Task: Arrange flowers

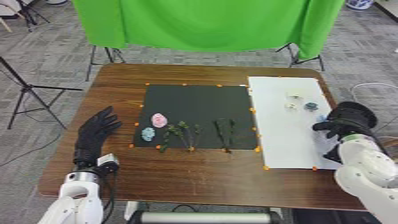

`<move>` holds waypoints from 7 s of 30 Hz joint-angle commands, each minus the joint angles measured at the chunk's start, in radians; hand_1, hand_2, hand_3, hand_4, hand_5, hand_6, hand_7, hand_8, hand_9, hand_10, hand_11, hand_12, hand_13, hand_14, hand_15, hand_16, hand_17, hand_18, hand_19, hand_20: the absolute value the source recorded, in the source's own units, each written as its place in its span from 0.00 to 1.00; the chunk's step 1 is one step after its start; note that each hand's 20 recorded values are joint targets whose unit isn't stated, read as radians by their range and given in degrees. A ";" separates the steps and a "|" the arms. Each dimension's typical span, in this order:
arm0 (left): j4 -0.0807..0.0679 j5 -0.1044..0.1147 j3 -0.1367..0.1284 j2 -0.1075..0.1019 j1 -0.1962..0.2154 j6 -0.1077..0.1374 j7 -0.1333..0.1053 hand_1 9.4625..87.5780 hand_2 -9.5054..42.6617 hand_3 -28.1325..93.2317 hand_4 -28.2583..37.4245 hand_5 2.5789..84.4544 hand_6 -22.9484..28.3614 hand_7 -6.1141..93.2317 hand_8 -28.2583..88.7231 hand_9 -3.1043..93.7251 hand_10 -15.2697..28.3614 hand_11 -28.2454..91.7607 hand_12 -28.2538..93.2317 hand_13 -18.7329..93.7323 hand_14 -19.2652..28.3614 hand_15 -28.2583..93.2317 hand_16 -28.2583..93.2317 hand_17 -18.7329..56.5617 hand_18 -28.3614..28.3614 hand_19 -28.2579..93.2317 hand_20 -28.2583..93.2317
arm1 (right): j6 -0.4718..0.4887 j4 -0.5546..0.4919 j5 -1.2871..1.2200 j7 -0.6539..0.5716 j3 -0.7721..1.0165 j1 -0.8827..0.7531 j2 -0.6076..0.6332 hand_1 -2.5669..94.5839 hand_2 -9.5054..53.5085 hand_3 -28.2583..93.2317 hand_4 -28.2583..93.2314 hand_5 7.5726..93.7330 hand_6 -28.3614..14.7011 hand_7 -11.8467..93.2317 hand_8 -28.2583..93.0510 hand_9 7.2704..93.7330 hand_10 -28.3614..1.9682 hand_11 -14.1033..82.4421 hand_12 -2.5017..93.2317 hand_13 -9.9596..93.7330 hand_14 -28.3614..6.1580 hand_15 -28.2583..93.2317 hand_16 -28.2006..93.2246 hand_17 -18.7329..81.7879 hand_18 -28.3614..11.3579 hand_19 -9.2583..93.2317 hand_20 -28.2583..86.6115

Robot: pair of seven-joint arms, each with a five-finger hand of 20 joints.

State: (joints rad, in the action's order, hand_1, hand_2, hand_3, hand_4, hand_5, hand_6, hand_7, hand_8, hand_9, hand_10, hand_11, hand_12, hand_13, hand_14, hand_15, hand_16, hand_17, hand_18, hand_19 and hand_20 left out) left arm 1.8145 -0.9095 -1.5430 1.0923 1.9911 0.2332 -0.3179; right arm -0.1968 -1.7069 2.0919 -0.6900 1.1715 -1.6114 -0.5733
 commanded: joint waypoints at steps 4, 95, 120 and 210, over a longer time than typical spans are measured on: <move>-0.011 0.005 0.019 0.015 0.024 -0.005 0.023 0.10 0.13 0.82 0.00 0.51 0.44 0.21 0.17 0.49 0.64 0.39 0.33 0.50 0.76 0.48 0.24 0.34 0.77 0.32 0.40 | -0.135 0.045 0.083 0.005 -0.069 0.028 0.001 0.58 0.04 0.74 0.04 0.76 0.71 0.31 0.23 0.85 0.58 0.29 0.21 0.98 0.73 0.76 0.44 0.83 0.30 1.00 0.73; -0.024 0.005 0.021 -0.006 -0.004 -0.028 0.040 0.08 0.17 0.82 0.00 0.51 0.44 0.21 0.17 0.49 0.64 0.38 0.33 0.50 0.76 0.48 0.24 0.33 0.77 0.32 0.40 | 0.239 0.154 0.059 0.429 -1.124 1.101 -0.485 0.57 0.06 0.76 0.07 0.67 0.71 0.35 0.23 0.72 0.60 0.27 0.19 0.96 0.81 0.77 0.46 0.82 0.39 1.00 0.74; -0.015 0.007 0.009 -0.008 0.012 -0.020 0.039 0.08 0.17 0.82 0.00 0.50 0.44 0.21 0.17 0.49 0.64 0.38 0.33 0.50 0.76 0.48 0.24 0.33 0.77 0.32 0.40 | 0.285 0.021 -0.010 0.313 -0.855 1.118 -0.257 0.39 0.03 0.80 0.10 0.56 0.70 0.30 0.14 0.62 0.53 0.24 0.19 0.92 0.74 0.75 0.45 0.76 0.36 1.00 0.69; 0.001 -0.005 0.022 -0.016 0.029 -0.034 0.068 0.12 0.15 0.82 0.00 0.50 0.44 0.21 0.17 0.49 0.64 0.39 0.32 0.50 0.76 0.48 0.24 0.33 0.77 0.32 0.40 | 0.072 -0.120 -0.107 0.109 -0.644 0.766 -0.204 0.65 0.00 0.74 0.08 0.86 0.64 0.28 0.30 1.00 0.59 0.28 0.30 1.00 0.84 0.80 0.41 0.92 0.45 1.00 0.73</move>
State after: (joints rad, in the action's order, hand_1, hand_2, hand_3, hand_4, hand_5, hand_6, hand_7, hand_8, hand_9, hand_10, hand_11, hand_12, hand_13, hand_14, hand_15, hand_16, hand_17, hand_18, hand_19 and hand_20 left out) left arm 1.8339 -0.9110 -1.5439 1.0777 2.0005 0.2196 -0.2879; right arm -0.1534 -1.8375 1.9923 -0.6332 0.6727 -0.9510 -0.6650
